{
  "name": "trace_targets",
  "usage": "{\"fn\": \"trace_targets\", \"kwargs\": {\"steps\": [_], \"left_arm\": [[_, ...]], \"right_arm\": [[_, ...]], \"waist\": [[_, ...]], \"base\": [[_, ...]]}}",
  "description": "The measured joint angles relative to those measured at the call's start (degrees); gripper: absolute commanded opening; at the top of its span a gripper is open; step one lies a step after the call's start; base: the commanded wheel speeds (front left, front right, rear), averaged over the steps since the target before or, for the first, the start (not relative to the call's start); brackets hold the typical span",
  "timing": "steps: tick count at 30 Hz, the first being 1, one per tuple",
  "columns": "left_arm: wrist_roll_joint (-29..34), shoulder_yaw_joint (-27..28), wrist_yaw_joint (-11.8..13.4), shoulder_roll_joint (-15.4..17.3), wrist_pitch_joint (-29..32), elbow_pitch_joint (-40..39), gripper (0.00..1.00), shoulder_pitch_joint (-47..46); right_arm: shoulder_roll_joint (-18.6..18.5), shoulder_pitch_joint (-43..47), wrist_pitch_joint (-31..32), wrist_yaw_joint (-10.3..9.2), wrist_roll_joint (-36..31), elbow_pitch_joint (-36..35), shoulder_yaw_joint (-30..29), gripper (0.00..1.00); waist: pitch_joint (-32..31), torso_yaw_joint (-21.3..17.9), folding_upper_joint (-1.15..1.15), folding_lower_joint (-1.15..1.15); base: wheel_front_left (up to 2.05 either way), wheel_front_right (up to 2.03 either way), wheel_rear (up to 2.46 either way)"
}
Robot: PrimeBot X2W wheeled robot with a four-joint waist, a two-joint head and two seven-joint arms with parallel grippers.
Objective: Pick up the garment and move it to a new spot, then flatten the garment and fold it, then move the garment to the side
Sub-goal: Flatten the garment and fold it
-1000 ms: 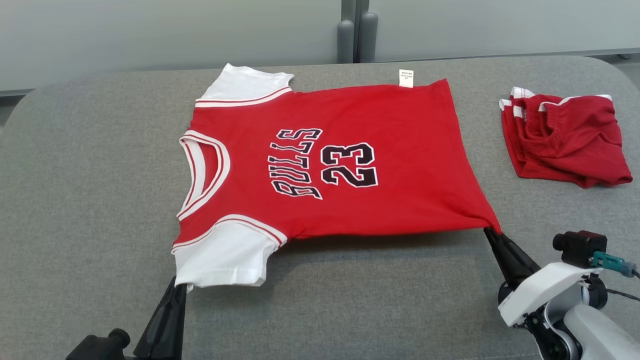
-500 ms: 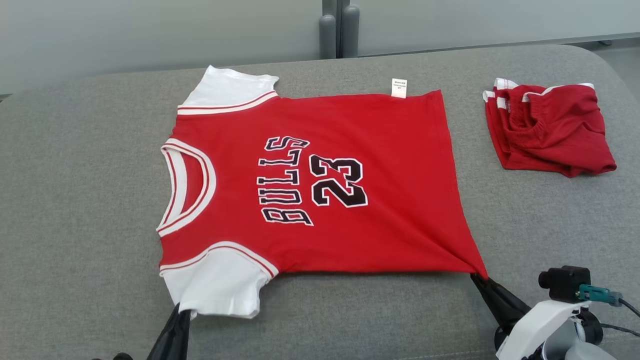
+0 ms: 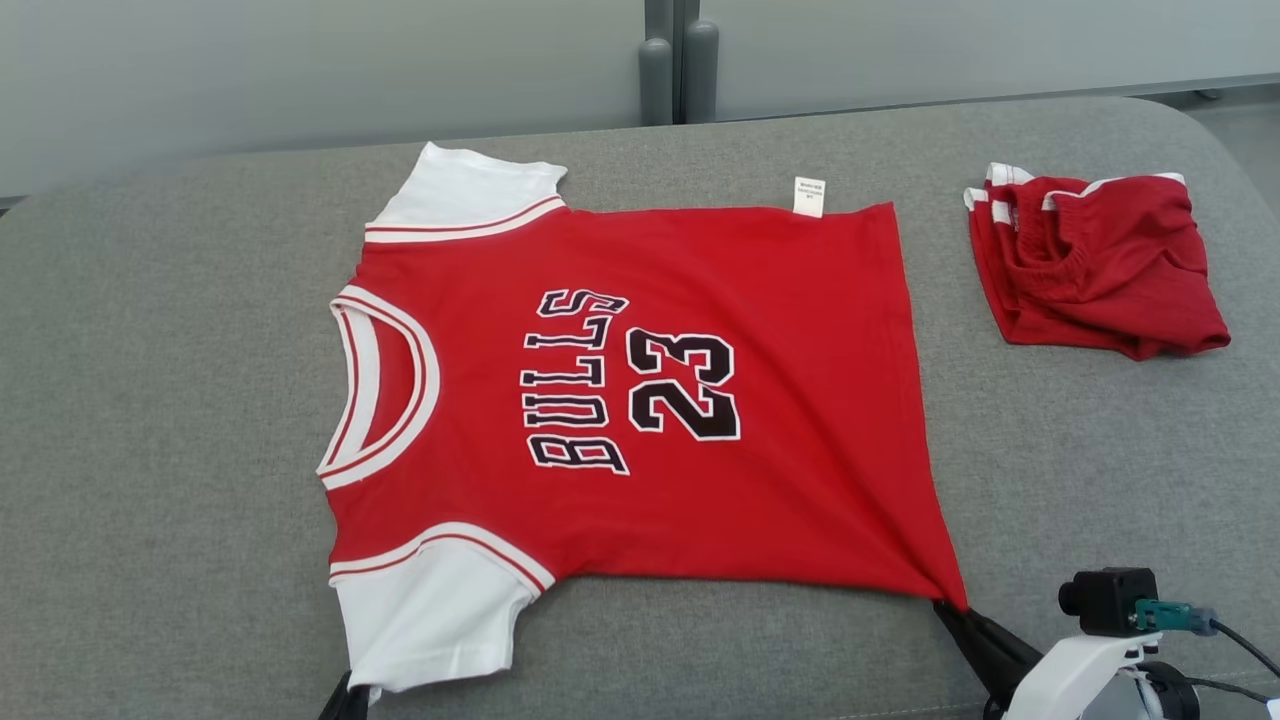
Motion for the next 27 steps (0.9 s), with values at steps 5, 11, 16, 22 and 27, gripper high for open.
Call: {"fn": "trace_targets", "kwargs": {"steps": [5,11,16,22,27], "left_arm": [[-0.51,0.21,0.00,0.07,0.14,1.48,0.00,1.67],[-0.51,-0.23,-0.02,0.04,0.71,2.33,0.00,1.57],[-0.51,-1.41,-0.56,0.00,2.09,4.59,0.00,0.65],[-0.60,-1.78,-0.60,-0.30,2.99,7.55,0.00,-0.73],[-1.35,-1.33,-0.60,-0.63,3.57,9.96,0.40,-1.18]], "right_arm": [[0.27,1.44,1.10,-0.43,0.33,0.43,1.03,0.00],[0.55,1.24,1.55,-0.44,0.19,0.90,1.29,0.00],[0.98,1.01,1.68,-0.48,-0.31,2.11,1.49,0.00],[2.20,0.26,1.43,-1.10,-0.31,3.56,1.36,0.67],[2.69,0.02,0.41,-1.82,-0.56,4.50,1.04,1.00]], "waist": [[-1.11,0.29,0.00,0.00],[-1.82,-0.28,0.00,0.00],[-2.05,-0.73,0.00,0.00],[-2.06,-0.98,0.00,0.00],[-1.94,-1.25,0.00,0.00]], "base": [[0.00,0.00,0.00],[0.00,0.00,0.00],[0.00,0.00,0.00],[0.00,0.00,0.00],[0.00,0.00,0.00]]}}
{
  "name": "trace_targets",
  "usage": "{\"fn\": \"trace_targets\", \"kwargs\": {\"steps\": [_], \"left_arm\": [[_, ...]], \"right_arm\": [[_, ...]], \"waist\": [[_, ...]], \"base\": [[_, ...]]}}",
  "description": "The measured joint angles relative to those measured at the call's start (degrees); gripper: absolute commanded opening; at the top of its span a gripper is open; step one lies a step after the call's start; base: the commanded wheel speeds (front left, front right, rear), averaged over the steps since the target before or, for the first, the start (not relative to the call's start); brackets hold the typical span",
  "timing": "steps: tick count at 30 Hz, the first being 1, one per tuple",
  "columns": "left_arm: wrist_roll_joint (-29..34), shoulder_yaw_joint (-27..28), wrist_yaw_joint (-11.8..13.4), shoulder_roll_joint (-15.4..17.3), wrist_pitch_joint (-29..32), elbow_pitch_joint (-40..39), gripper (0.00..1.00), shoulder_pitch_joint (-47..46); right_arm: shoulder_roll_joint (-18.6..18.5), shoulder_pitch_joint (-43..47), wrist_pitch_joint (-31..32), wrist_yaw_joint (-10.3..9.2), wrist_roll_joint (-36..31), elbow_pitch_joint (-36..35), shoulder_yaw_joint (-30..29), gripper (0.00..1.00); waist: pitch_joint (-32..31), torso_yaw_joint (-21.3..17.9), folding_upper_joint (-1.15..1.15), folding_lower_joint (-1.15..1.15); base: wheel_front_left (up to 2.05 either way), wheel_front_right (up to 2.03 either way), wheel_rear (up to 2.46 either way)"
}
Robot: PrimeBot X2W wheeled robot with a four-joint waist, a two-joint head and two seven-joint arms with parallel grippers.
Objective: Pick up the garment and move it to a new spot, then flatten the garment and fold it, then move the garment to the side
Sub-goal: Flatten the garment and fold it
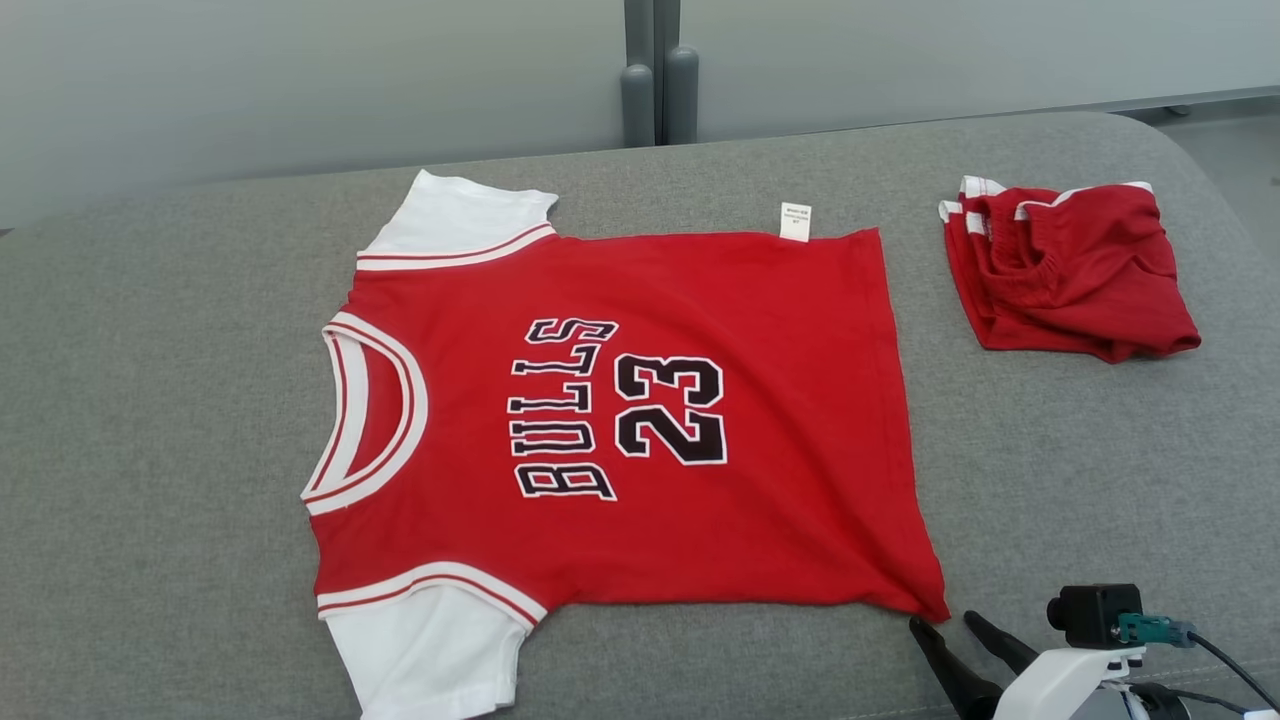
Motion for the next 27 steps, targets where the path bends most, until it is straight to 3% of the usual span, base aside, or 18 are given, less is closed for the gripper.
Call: {"fn": "trace_targets", "kwargs": {"steps": [1,3,4,11,22,27], "left_arm": [[0.00,0.09,0.00,-0.07,0.00,0.23,0.62,-0.13],[-0.05,0.19,0.00,-0.13,0.20,0.70,0.95,-0.47],[-0.16,0.21,0.00,-0.16,0.44,0.98,1.00,-0.68],[-0.63,0.65,0.01,-0.15,1.48,2.09,1.00,-0.92],[-0.63,1.27,0.05,0.34,1.62,-0.93,1.00,-3.60],[-0.52,1.12,0.05,2.65,3.57,-2.48,1.00,-3.48]], "right_arm": [[0.12,0.00,-0.16,-0.14,-0.12,0.12,-0.08,1.00],[0.18,0.00,-0.53,-0.19,-0.12,0.46,-0.23,1.00],[0.16,0.00,-0.70,-0.19,-0.12,0.65,-0.34,1.00],[-0.16,0.01,-1.87,-0.62,-0.18,1.23,-1.14,1.00],[-3.57,-4.10,-4.71,-1.70,-3.43,-2.23,-3.74,1.00],[-4.82,-4.43,-4.70,-2.21,-3.79,-3.97,-4.10,1.00]], "waist": [[0.04,-0.06,0.00,0.00],[0.14,-0.18,0.00,0.00],[0.19,-0.24,0.00,0.00],[0.45,-0.53,0.00,0.00],[-1.17,-0.99,0.00,0.00],[-2.01,-1.34,0.00,0.00]], "base": [[0.00,0.00,0.00],[0.00,0.00,0.00],[0.00,0.00,0.00],[0.00,0.00,0.00],[0.00,0.00,0.00],[0.00,0.00,0.00]]}}
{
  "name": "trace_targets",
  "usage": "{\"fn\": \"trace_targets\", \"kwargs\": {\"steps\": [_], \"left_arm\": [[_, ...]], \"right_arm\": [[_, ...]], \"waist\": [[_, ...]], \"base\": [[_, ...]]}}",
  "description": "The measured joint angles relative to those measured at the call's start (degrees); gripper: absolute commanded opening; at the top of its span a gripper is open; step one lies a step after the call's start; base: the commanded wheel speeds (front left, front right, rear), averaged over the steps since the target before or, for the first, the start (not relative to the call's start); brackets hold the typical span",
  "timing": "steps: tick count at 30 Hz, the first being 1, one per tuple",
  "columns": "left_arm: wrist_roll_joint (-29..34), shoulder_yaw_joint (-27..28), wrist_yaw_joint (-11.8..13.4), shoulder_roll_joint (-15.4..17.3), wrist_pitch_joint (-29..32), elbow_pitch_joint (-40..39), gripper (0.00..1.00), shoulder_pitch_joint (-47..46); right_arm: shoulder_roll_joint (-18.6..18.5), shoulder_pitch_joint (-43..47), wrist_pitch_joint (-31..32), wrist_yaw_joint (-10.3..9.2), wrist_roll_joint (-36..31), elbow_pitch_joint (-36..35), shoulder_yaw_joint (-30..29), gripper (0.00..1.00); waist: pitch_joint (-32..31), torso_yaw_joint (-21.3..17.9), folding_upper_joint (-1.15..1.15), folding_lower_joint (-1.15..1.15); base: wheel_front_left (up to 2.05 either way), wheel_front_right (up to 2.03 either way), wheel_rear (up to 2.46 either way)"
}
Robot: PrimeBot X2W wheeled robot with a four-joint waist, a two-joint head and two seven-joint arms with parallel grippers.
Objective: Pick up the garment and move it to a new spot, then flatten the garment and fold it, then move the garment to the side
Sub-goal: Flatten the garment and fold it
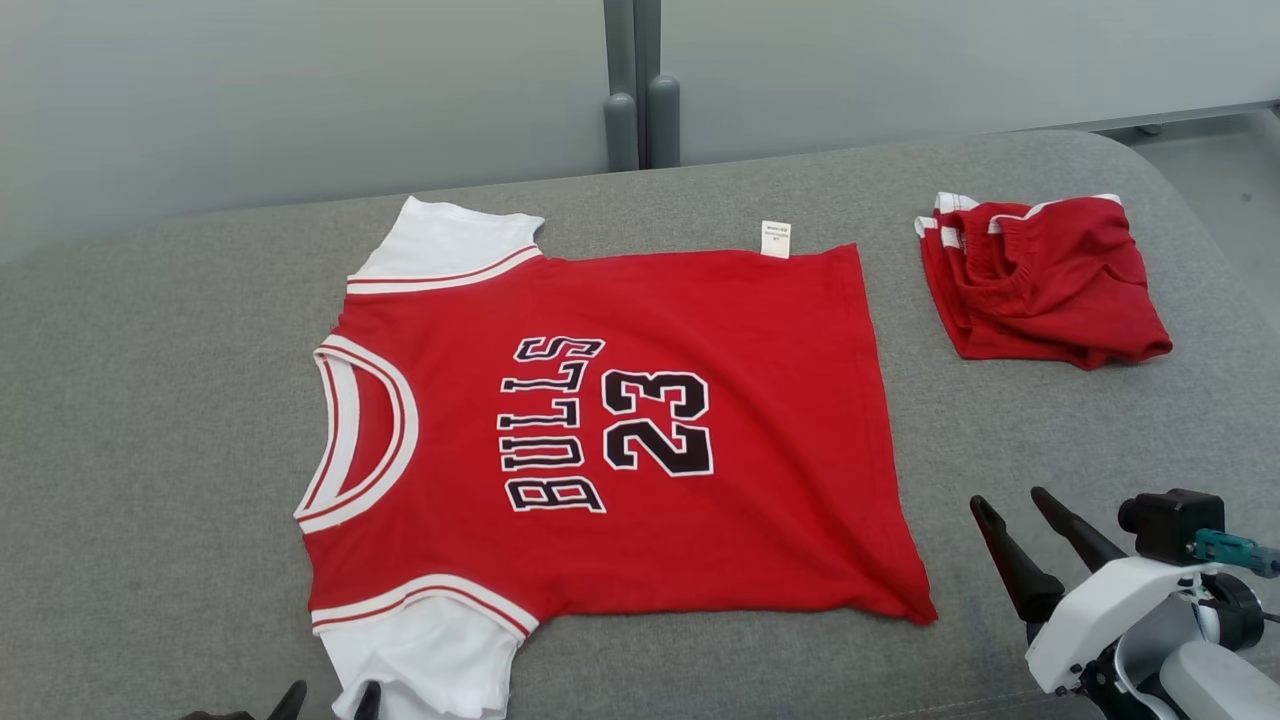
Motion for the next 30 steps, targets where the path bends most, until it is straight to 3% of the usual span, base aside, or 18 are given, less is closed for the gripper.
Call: {"fn": "trace_targets", "kwargs": {"steps": [10,16,30], "left_arm": [[-0.46,1.98,0.01,2.04,2.96,-2.57,1.00,3.69],[-0.60,3.97,0.03,2.67,1.64,-6.10,1.00,2.99],[2.91,4.04,0.64,-5.95,-4.98,-8.76,1.00,-6.80]], "right_arm": [[-1.46,0.02,-0.53,-1.53,-0.01,-2.80,-1.81,1.00],[-1.57,-0.40,-1.48,-2.57,-0.80,-5.01,-3.38,1.00],[2.74,-3.96,-2.89,-4.65,-4.12,-8.29,-3.78,1.00]], "waist": [[-0.93,0.38,0.00,0.00],[-1.77,0.54,0.00,0.00],[-3.61,-1.47,0.00,0.00]], "base": [[0.00,0.00,0.00],[0.00,0.00,0.00],[0.00,0.00,0.00]]}}
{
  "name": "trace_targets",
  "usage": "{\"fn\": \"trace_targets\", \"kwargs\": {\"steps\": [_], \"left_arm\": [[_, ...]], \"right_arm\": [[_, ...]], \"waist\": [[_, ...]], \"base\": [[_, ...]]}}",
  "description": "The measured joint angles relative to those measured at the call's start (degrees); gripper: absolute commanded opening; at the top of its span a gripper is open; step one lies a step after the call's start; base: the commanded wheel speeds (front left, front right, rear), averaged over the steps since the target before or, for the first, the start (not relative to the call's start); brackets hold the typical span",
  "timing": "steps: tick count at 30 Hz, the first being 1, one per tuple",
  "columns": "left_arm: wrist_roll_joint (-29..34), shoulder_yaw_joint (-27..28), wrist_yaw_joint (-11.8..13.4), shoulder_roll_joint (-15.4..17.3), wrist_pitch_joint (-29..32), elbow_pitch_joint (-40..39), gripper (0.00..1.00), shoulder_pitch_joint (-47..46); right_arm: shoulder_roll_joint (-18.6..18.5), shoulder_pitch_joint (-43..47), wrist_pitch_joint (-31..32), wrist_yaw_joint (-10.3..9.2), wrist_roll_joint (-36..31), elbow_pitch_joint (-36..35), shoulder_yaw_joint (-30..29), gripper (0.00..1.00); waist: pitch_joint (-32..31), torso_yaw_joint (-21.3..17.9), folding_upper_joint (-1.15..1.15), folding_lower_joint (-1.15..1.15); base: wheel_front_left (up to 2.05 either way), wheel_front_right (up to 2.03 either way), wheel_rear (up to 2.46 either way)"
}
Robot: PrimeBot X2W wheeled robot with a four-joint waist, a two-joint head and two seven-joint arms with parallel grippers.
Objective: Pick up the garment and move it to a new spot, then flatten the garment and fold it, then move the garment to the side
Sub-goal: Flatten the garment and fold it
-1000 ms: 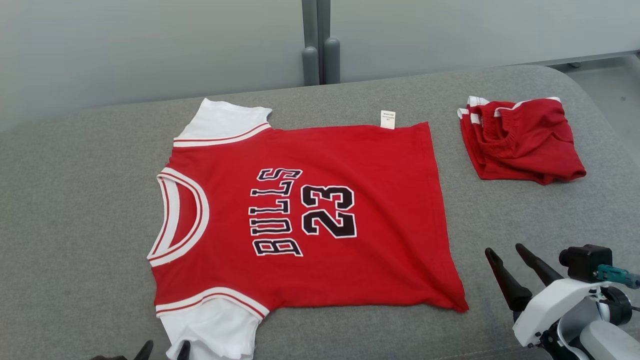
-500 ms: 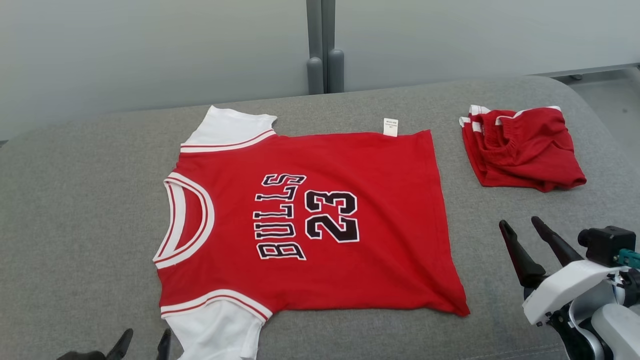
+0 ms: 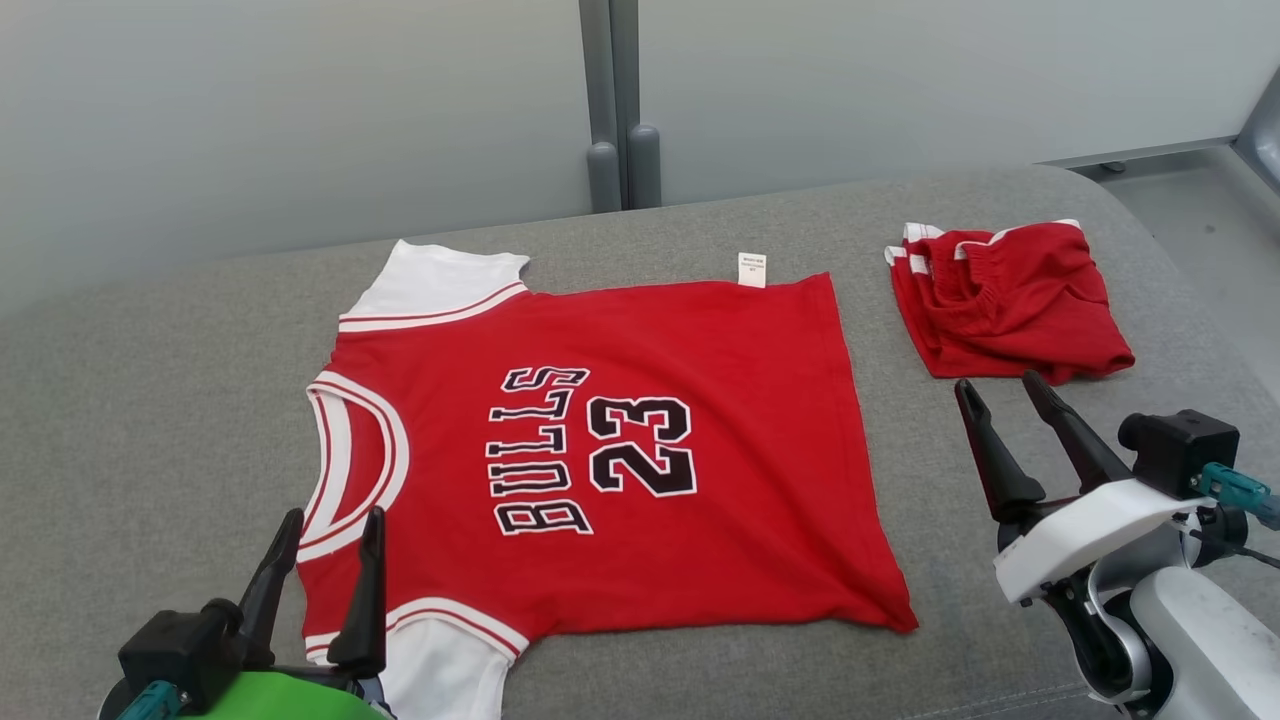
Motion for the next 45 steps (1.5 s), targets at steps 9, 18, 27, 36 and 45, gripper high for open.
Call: {"fn": "trace_targets", "kwargs": {"steps": [9,18,27,36,45], "left_arm": [[0.84,1.75,0.18,-4.07,-1.94,3.87,1.00,-0.32],[3.02,2.80,0.42,-6.36,-2.68,7.56,1.00,0.10],[4.11,3.44,0.42,-7.37,-2.77,8.98,1.00,0.27],[5.24,3.85,0.42,-7.86,-2.80,9.38,1.00,0.26],[6.22,3.90,0.42,-8.60,-2.68,10.36,1.00,0.25]], "right_arm": [[3.42,-0.14,-0.66,-1.25,-2.87,-0.24,-2.04,1.00],[6.37,1.51,-0.90,-1.27,-5.12,1.12,-2.11,1.00],[6.94,1.54,-0.91,-1.33,-6.41,1.54,-2.46,1.00],[7.95,1.64,-1.15,-1.33,-7.97,1.94,-3.04,1.00],[8.42,2.82,-1.15,-1.34,-8.33,2.22,-4.74,1.00]], "waist": [[-0.52,-1.24,0.00,0.00],[-0.69,-1.71,0.00,0.00],[-0.74,-1.51,0.00,0.00],[-0.64,-1.27,0.00,0.00],[-0.30,-0.83,0.00,0.00]], "base": [[0.00,0.00,0.00],[0.00,0.00,0.00],[0.00,0.00,0.00],[0.00,0.00,0.00],[0.00,0.00,0.00]]}}
